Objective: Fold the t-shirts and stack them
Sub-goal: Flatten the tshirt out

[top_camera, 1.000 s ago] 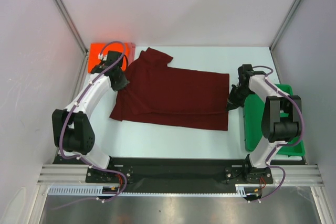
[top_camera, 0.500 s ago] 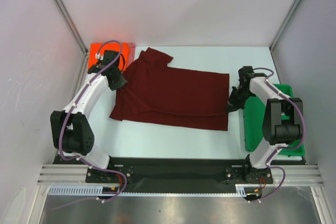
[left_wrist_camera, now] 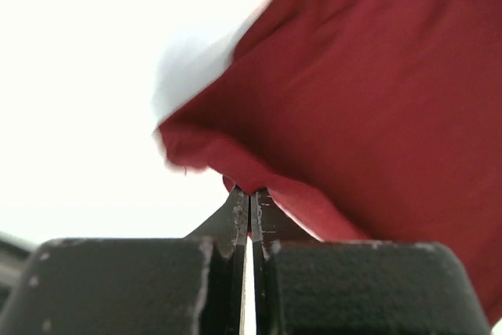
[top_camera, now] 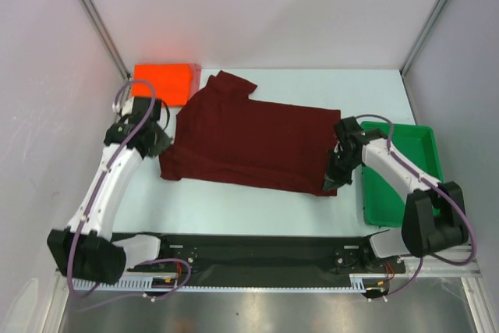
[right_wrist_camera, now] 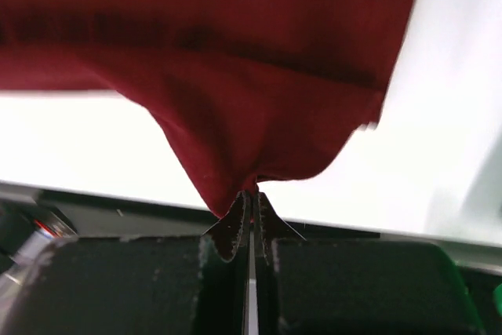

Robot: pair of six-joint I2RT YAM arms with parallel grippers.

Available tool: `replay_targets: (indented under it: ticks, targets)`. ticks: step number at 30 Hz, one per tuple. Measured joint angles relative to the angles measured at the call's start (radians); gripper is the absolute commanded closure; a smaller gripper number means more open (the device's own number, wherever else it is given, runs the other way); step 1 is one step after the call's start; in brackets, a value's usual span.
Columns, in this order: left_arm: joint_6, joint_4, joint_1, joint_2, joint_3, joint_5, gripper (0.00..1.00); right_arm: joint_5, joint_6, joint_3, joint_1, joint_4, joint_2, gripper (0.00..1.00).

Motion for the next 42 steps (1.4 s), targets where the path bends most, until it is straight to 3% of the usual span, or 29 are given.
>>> replay_targets:
  ticks: [5,8,9,10,11,12,14,15,16,19,21,24,29,33,37,42]
  targets:
    - [-0.148,-0.172,0.002,-0.247,-0.217,-0.014,1.00,-0.004,0.035,-0.142,0.049,-0.051,-0.160,1.00]
    - [-0.217,-0.265,0.002,-0.406,-0.266,-0.011,0.97,-0.003,0.054,-0.208,0.049,-0.085,-0.233,1.00]
    - [-0.235,-0.291,0.002,-0.460,-0.269,-0.005,0.82,-0.005,0.061,-0.227,0.050,-0.098,-0.256,1.00]
    - [-0.242,-0.312,0.002,-0.510,-0.269,0.005,0.60,-0.008,0.069,-0.245,0.053,-0.106,-0.277,0.98]
    - [-0.246,-0.327,0.002,-0.558,-0.269,0.016,0.15,-0.010,0.075,-0.261,0.060,-0.113,-0.297,0.93]
    - [-0.244,-0.338,0.002,-0.601,-0.268,0.033,0.01,-0.011,0.080,-0.271,0.071,-0.122,-0.312,0.77]
    - [-0.238,-0.364,0.002,-0.663,-0.259,0.068,0.00,-0.018,0.090,-0.276,0.090,-0.139,-0.333,0.59]
    - [-0.228,-0.375,0.003,-0.676,-0.252,0.078,0.00,-0.022,0.092,-0.275,0.097,-0.141,-0.343,0.43]
    - [-0.212,-0.385,0.003,-0.684,-0.239,0.084,0.00,-0.023,0.097,-0.271,0.103,-0.146,-0.351,0.38]
    - [-0.154,-0.391,0.003,-0.688,-0.187,0.088,0.05,-0.003,0.089,-0.198,0.106,-0.166,-0.343,0.30]
    - [-0.093,-0.337,0.003,-0.678,-0.159,0.100,0.14,0.024,0.077,-0.094,0.104,-0.164,-0.288,0.29]
    - [-0.033,-0.256,0.003,-0.617,-0.147,0.132,0.13,0.058,0.054,0.075,0.095,-0.114,-0.143,0.28]
    - [0.104,-0.042,-0.047,-0.229,-0.069,0.125,0.00,0.125,-0.017,0.362,0.072,0.006,0.227,0.28]
    - [0.206,0.099,-0.058,0.176,0.099,0.053,0.00,0.133,-0.067,0.598,0.026,0.023,0.503,0.28]
    - [0.315,0.238,-0.058,0.494,0.275,-0.021,0.02,0.117,-0.091,0.712,-0.014,0.035,0.624,0.28]
    - [0.440,0.319,-0.053,0.766,0.479,-0.045,0.00,0.077,-0.091,0.736,-0.042,0.026,0.631,0.27]
